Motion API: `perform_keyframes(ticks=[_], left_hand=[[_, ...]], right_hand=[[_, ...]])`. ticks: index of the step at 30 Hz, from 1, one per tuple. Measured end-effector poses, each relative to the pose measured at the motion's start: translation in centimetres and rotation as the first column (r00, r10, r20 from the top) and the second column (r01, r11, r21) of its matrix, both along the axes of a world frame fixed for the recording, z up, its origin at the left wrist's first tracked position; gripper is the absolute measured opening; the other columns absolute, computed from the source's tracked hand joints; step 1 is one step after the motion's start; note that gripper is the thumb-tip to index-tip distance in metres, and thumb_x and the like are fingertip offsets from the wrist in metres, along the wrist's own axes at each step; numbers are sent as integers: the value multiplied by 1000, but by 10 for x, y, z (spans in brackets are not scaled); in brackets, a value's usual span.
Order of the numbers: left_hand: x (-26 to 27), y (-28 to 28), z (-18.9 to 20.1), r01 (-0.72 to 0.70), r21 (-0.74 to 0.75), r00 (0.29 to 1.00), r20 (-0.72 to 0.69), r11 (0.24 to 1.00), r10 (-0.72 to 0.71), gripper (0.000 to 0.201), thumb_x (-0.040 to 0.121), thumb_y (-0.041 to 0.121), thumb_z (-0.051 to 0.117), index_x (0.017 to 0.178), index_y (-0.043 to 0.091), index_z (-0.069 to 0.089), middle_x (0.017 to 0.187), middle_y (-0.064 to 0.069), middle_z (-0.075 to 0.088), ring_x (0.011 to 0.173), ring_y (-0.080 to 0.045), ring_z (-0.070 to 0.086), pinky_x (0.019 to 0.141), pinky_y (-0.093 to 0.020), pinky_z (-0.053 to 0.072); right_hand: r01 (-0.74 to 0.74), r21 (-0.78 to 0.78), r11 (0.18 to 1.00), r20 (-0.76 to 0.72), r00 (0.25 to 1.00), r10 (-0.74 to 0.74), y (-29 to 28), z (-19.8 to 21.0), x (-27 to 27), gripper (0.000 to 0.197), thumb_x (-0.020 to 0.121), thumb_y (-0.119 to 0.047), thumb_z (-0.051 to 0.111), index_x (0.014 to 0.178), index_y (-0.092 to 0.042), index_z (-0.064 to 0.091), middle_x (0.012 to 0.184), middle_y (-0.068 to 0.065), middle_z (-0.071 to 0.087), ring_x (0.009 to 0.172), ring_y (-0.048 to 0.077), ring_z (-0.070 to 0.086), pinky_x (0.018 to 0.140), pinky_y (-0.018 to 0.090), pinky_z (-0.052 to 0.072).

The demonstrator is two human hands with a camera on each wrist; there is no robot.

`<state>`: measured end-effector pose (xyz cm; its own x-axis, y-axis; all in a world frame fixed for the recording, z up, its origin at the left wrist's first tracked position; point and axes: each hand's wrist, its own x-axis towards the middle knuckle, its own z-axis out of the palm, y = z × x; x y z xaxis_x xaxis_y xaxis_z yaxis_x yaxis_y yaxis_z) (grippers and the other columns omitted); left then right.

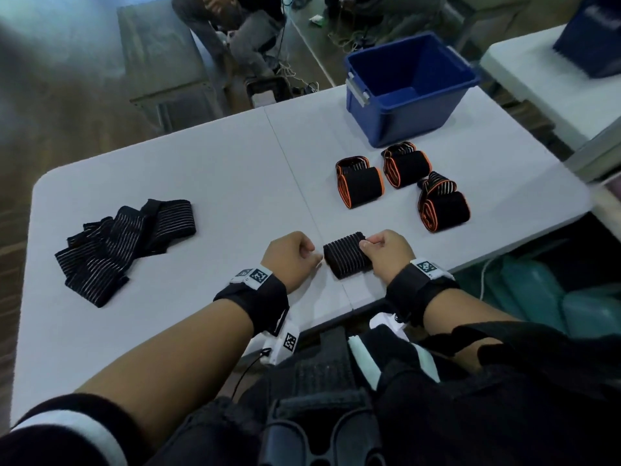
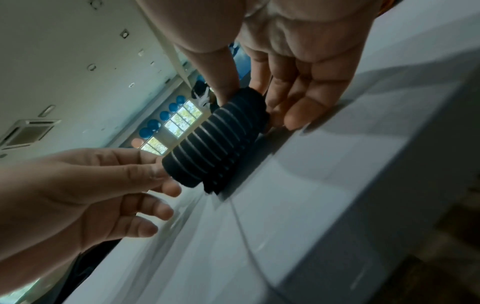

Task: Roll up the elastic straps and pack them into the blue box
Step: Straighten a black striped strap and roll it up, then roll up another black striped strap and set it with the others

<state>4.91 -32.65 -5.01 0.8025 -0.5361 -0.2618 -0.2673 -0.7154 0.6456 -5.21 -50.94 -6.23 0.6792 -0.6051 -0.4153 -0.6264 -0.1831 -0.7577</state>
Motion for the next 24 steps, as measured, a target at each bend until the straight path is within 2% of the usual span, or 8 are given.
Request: perform_keyframes(ticks=[3, 5, 7, 11, 13, 18, 20, 24], left_hand=[[-5, -22, 0, 21, -18, 1000, -3, 1000, -21, 14, 91, 36, 66, 85, 23, 67, 80, 9, 66, 79, -10, 61, 63, -19, 41], [-9, -37, 3, 20, -72, 999, -33, 997, -23, 12, 92, 36, 65, 86, 26, 69, 80, 11, 69, 80, -8, 64, 65, -17, 42], [-12, -51, 4, 16, -120, 996, -81, 993, -26, 14, 91, 36, 66, 96, 25, 71, 88, 11, 72, 85, -8, 66, 75, -20, 48], [-17, -74, 3, 25, -170, 980, -188, 985, -57, 28, 88, 37, 69, 112, 25, 70, 102, 8, 73, 90, -13, 69, 91, -40, 57], [-20, -83, 4, 37, -182, 974, -212, 983, -76, 32, 86, 38, 69, 115, 26, 70, 108, 10, 72, 95, -13, 69, 93, -44, 57], [-27, -100, 7, 39, -205, 960, -263, 978, -93, 51, 76, 48, 65, 123, 28, 66, 119, 14, 68, 96, -12, 69, 93, -46, 57], [-28, -103, 6, 21, -216, 960, -269, 976, -80, 45, 79, 44, 67, 121, 27, 66, 116, 14, 69, 94, -13, 69, 92, -46, 57], [-24, -100, 2, -38, -239, 963, -268, 970, -28, 33, 85, 39, 69, 115, 26, 65, 105, 11, 72, 89, -16, 71, 89, -47, 58]], right_hand=[[83, -36, 996, -1, 997, -83, -16, 3, -12, 18, 90, -37, 63, 83, -21, 62, 92, 10, 69, 85, 33, 68, 84, 51, 57], [143, -45, 989, 18, 990, -143, -28, 8, -21, 24, 90, -35, 65, 71, -22, 59, 87, 11, 70, 79, 33, 69, 80, 51, 58], [223, -6, 975, 43, 974, -222, -41, 10, -28, 16, 87, -32, 67, 73, -25, 62, 85, 0, 70, 81, 27, 70, 80, 49, 59], [265, 78, 961, 91, 958, -272, -64, 6, -39, 3, 79, -31, 66, 80, -30, 69, 95, -4, 72, 90, 21, 71, 87, 45, 59], [271, 107, 957, 118, 952, -283, -71, 5, -43, 16, 75, -37, 66, 90, -32, 70, 103, -6, 71, 98, 18, 69, 93, 43, 57], [246, 92, 965, 170, 951, -259, -77, 16, -46, 30, 91, -19, 65, 121, -18, 66, 115, -3, 68, 106, 14, 65, 100, 41, 53], [226, 66, 972, 178, 956, -234, -82, 18, -46, 30, 92, -19, 63, 123, -17, 65, 116, -3, 68, 107, 14, 64, 100, 42, 53], [215, -26, 976, 193, 959, -206, -91, 23, -46, 21, 92, -23, 64, 111, -19, 68, 102, -5, 68, 96, 12, 65, 92, 40, 56]])
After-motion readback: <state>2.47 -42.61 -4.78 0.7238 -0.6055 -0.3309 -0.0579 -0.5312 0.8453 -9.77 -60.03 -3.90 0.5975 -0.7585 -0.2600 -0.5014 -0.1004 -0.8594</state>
